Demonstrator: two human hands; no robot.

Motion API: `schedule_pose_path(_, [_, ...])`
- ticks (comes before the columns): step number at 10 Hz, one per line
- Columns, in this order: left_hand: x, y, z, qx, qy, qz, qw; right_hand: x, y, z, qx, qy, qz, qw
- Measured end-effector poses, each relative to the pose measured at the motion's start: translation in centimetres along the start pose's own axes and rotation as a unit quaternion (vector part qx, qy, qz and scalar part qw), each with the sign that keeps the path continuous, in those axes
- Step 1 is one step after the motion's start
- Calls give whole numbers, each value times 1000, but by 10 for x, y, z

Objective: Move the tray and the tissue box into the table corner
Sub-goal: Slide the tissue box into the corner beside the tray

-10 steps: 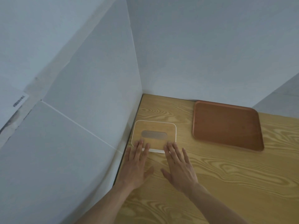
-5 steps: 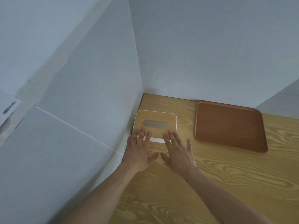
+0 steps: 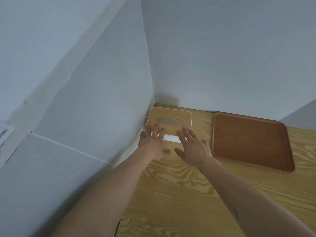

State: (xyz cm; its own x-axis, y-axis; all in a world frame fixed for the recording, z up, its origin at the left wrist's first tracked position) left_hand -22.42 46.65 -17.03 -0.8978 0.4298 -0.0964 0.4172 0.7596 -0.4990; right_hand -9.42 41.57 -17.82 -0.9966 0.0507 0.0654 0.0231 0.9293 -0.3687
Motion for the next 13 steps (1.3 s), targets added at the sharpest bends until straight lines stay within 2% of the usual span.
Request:
schedule_pose_path(5, [-2,44,-42,0,22,-17,1000,-4,53,-35,19,17,6,1000])
schedule_pose_path(10, [-2,71,-41,-2,-3,-21,1000,-16,73,-37,4,43,20,999])
schedule_pose_path(11, [0,72,-38,2,-15,-28,999,-17,77,-40,8,39,13,999])
schedule_pose_path(12, [3,66,-42,-15,-77,-38,996,-18,75,-66,-9,53,9,999])
schedule_pose_path(13, [6,55,-46,-53,-110,-41,992,-21,59,-73,-33,60,15,998])
Point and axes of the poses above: each hand's wrist, its own y-axis towards the middle knuckle, its own z-axis out of the palm, x = y × z, the point moved 10 cm from there along y, towards the middle knuckle, and after that the axes turned 5 degrees about -y, right-handed, at the moved point
